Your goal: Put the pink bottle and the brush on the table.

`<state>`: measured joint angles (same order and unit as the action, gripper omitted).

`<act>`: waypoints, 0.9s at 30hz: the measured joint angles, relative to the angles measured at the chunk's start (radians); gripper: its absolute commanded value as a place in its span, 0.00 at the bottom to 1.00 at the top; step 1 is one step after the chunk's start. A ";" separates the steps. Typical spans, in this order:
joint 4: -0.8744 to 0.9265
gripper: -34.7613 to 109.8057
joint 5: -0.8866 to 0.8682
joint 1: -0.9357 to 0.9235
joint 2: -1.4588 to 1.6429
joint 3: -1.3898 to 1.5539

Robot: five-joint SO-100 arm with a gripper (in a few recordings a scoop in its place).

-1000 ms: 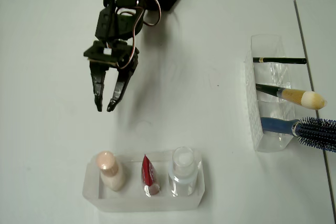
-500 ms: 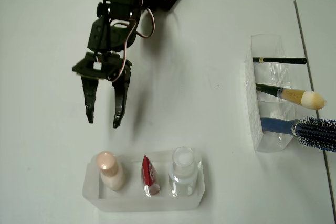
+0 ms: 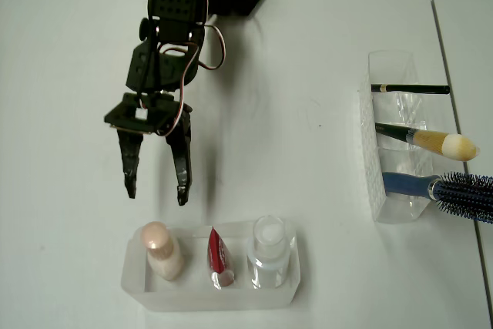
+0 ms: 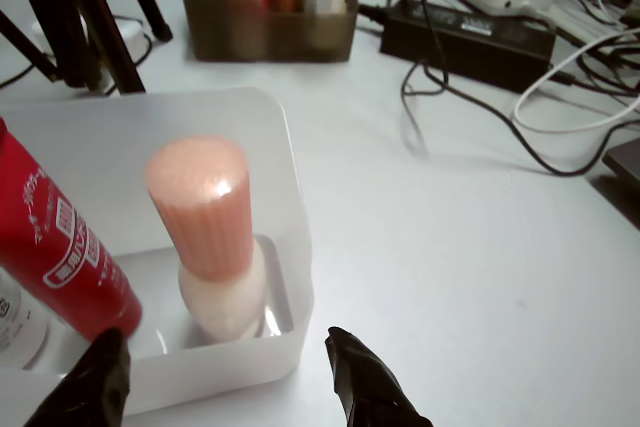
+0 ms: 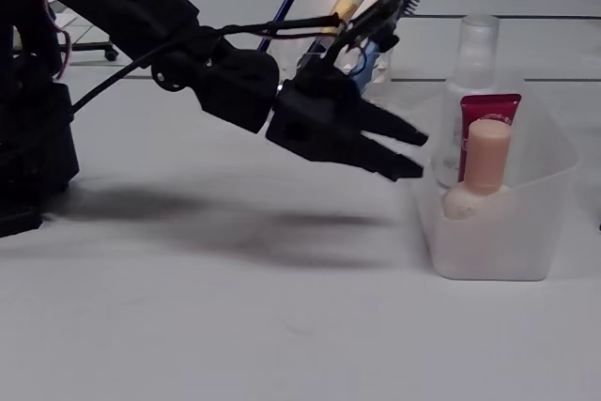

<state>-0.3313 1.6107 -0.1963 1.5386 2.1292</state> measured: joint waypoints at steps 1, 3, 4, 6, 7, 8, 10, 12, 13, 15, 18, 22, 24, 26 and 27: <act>0.000 0.49 0.000 0.000 -0.012 -0.011; 0.000 0.49 0.000 -0.002 -0.031 -0.038; 0.000 0.50 0.000 -0.002 -0.044 -0.054; 0.000 0.50 0.000 0.000 -0.066 -0.083; 0.000 0.50 0.000 -0.002 -0.080 -0.101; 0.000 0.50 0.000 -0.002 -0.089 -0.112; 0.000 0.50 0.000 -0.002 -0.101 -0.132; 0.000 0.51 0.000 -0.002 -0.121 -0.160; 0.000 0.51 0.000 -0.002 -0.132 -0.170; 0.000 0.51 0.000 -0.002 -0.147 -0.189; 0.000 0.51 0.000 0.005 -0.176 -0.224; -0.002 0.52 0.009 0.031 -0.225 -0.267; -0.011 0.52 0.009 0.026 -0.239 -0.287; -0.025 0.53 0.009 0.017 -0.261 -0.311; -0.029 0.53 0.009 0.015 -0.272 -0.318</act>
<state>-0.3605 1.6199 -0.1810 1.2671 1.8116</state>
